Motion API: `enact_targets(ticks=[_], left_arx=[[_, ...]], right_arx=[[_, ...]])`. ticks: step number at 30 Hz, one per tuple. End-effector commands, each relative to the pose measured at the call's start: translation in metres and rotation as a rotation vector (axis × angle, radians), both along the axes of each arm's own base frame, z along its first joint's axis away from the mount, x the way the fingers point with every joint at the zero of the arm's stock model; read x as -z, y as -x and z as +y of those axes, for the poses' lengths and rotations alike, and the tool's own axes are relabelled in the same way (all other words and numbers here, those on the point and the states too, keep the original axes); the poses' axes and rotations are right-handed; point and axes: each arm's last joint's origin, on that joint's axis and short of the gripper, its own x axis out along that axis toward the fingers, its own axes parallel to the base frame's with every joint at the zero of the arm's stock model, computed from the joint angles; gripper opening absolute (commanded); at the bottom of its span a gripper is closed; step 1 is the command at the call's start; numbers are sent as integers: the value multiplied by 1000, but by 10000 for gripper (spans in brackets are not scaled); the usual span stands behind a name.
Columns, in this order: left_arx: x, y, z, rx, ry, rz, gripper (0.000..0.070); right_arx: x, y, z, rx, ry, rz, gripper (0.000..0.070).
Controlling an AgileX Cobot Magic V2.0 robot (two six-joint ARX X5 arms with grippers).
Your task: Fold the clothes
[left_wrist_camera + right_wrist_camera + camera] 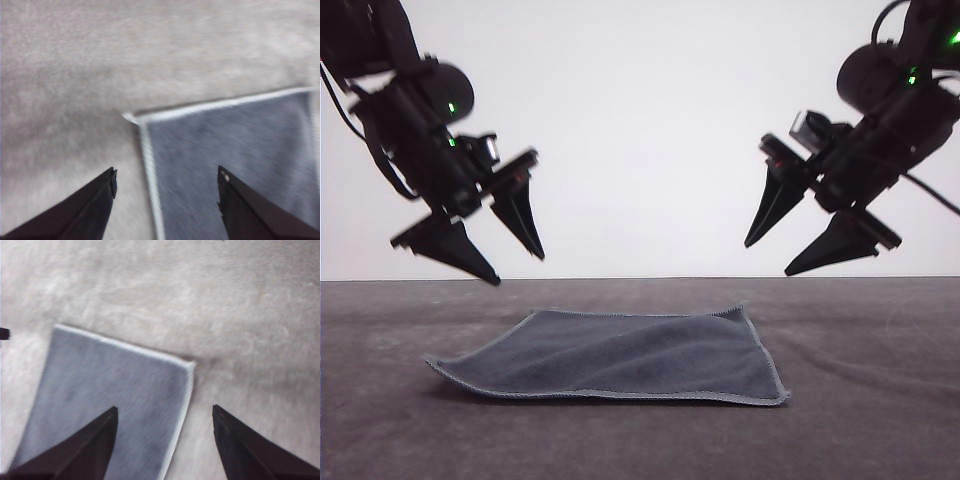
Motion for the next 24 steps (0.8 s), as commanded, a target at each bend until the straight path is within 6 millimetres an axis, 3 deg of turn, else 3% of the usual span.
enact_targets(ticks=[1, 6, 14, 24], left_arx=[[8, -8, -3, -11, 5, 5, 395], [21, -14, -4, -12, 7, 10, 395], [25, -19, -5, -12, 28, -21, 395], [45, -23, -10, -16, 77, 42, 395]], right_arx=[[4, -8, 2, 11, -19, 5, 383], [19, -14, 4, -9, -61, 30, 390], [36, -21, 6, 3, -66, 67, 390], [41, -24, 9, 10, -83, 63, 390]])
